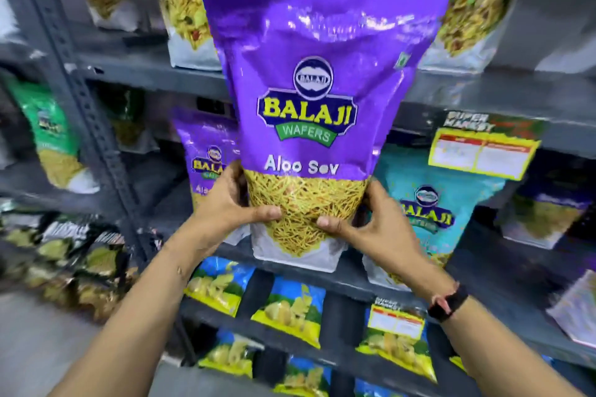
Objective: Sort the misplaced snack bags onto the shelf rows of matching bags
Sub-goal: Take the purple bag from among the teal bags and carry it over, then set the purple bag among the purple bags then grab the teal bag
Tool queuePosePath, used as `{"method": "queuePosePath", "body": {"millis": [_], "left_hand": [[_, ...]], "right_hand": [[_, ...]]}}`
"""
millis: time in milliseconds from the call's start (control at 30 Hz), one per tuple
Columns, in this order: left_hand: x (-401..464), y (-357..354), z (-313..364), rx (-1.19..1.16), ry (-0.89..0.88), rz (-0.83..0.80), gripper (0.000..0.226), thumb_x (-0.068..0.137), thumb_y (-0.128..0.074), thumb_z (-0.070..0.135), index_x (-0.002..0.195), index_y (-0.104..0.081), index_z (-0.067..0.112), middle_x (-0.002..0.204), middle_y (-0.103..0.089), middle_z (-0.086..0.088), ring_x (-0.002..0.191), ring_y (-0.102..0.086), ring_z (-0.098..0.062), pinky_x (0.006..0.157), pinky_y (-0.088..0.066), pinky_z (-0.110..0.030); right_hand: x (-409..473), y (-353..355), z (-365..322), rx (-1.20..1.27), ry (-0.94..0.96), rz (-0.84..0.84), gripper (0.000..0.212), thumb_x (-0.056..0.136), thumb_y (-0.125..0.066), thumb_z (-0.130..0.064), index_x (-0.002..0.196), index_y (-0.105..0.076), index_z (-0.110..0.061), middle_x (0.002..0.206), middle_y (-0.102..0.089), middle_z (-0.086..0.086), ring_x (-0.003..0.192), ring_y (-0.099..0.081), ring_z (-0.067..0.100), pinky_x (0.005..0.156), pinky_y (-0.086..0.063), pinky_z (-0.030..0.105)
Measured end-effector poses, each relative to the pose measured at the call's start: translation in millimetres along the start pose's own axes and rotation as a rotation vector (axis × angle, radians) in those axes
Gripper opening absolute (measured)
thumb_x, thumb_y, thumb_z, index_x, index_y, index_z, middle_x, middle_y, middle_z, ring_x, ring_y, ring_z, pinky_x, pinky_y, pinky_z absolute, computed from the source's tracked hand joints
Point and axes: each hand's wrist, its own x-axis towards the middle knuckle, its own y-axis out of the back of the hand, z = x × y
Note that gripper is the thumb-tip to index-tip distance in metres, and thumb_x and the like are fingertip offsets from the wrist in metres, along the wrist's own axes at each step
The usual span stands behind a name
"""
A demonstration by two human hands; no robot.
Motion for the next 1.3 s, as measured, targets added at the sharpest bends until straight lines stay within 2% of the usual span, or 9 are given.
{"method": "queuePosePath", "body": {"millis": [167, 267, 367, 500, 700, 933, 1100, 1200, 1300], "left_hand": [[0.9, 1.7, -67.3, 0.05, 0.156, -0.042, 0.072, 0.044, -0.076, 0.007, 0.103, -0.038, 0.021, 0.111, -0.057, -0.008, 0.096, -0.059, -0.01, 0.076, -0.052, -0.014], [6.2, 0.3, -102.2, 0.08, 0.218, -0.053, 0.08, 0.046, -0.075, 0.019, 0.114, -0.034, 0.025, 0.126, -0.051, -0.01, 0.115, -0.049, -0.021, 0.098, -0.045, -0.032], [15.0, -1.8, -130.3, 0.139, 0.269, -0.055, 0.085, 0.047, -0.073, 0.028, 0.122, -0.033, 0.023, 0.134, -0.047, -0.013, 0.125, -0.043, -0.024, 0.107, -0.035, -0.043], [31.5, -7.5, -157.2, 0.203, 0.299, -0.034, 0.078, 0.07, -0.066, -0.001, 0.133, -0.024, 0.015, 0.14, -0.04, -0.006, 0.124, -0.036, -0.012, 0.108, -0.027, -0.032], [61.3, -7.7, -182.2, 0.25, 0.326, -0.032, 0.07, 0.073, -0.063, -0.005, 0.131, -0.029, 0.015, 0.129, -0.048, -0.005, 0.123, -0.044, -0.022, 0.108, -0.034, -0.043], [68.8, -9.0, -187.9, 0.257, 0.314, -0.037, 0.073, 0.074, -0.062, -0.005, 0.133, -0.024, 0.013, 0.131, -0.045, -0.008, 0.118, -0.043, -0.018, 0.103, -0.037, -0.037], [50.1, -17.4, -189.1, 0.4, 0.118, 0.246, 0.098, 0.064, -0.074, 0.01, 0.136, -0.01, 0.028, 0.144, -0.019, 0.004, 0.138, -0.02, -0.023, 0.115, -0.018, -0.049], [30.6, -41.3, -170.1, 0.648, -0.161, 0.403, 0.077, 0.072, -0.068, 0.017, 0.134, -0.023, 0.015, 0.143, -0.025, -0.003, 0.135, -0.02, -0.019, 0.114, -0.012, -0.019], [22.6, -76.4, -156.8, 0.761, -0.345, 0.261, 0.05, 0.08, -0.053, 0.022, 0.126, -0.034, 0.017, 0.133, -0.036, 0.003, 0.123, -0.032, -0.017, 0.106, -0.017, -0.014]], "right_hand": [[-4.4, -30.4, 60.3, -0.088, -0.145, -0.018, 0.076, 0.051, -0.076, -0.052, 0.114, -0.047, -0.022, 0.109, -0.06, 0.008, 0.106, -0.053, 0.025, 0.089, -0.045, 0.038], [-3.0, -41.0, 90.9, -0.064, -0.247, -0.028, 0.082, 0.047, -0.076, -0.053, 0.116, -0.044, -0.023, 0.113, -0.061, 0.006, 0.109, -0.054, 0.027, 0.093, -0.046, 0.045], [1.2, -50.8, 119.3, -0.081, -0.313, -0.017, 0.077, 0.054, -0.08, -0.04, 0.118, -0.042, -0.02, 0.114, -0.062, 0.009, 0.106, -0.054, 0.031, 0.087, -0.044, 0.041], [12.5, -61.6, 145.9, -0.074, -0.341, 0.031, 0.077, 0.057, -0.081, -0.032, 0.121, -0.04, -0.018, 0.119, -0.061, 0.007, 0.113, -0.05, 0.03, 0.092, -0.042, 0.039], [35.7, -65.7, 165.6, -0.028, -0.359, 0.039, 0.073, 0.063, -0.078, -0.021, 0.123, -0.038, -0.01, 0.11, -0.059, 0.001, 0.099, -0.05, 0.013, 0.071, -0.033, 0.012], [37.2, -70.4, 178.3, 0.035, -0.366, 0.095, 0.079, 0.059, -0.08, -0.018, 0.124, -0.036, -0.009, 0.11, -0.058, 0.0, 0.102, -0.054, 0.015, 0.074, -0.041, 0.009], [8.2, -57.8, 172.5, 0.03, -0.295, 0.125, 0.087, 0.065, -0.077, -0.02, 0.135, -0.026, -0.014, 0.132, -0.038, -0.009, 0.126, -0.037, 0.008, 0.106, -0.032, 0.025], [-21.8, -29.8, 162.9, -0.091, -0.212, 0.174, 0.064, 0.073, -0.069, -0.026, 0.128, -0.038, -0.016, 0.127, -0.045, -0.007, 0.119, -0.043, 0.005, 0.102, -0.031, 0.012], [-48.6, 4.9, 160.3, -0.2, -0.134, 0.35, 0.041, 0.074, -0.063, -0.029, 0.111, -0.046, -0.025, 0.104, -0.052, -0.007, 0.098, -0.048, 0.003, 0.086, -0.036, 0.009]]}}
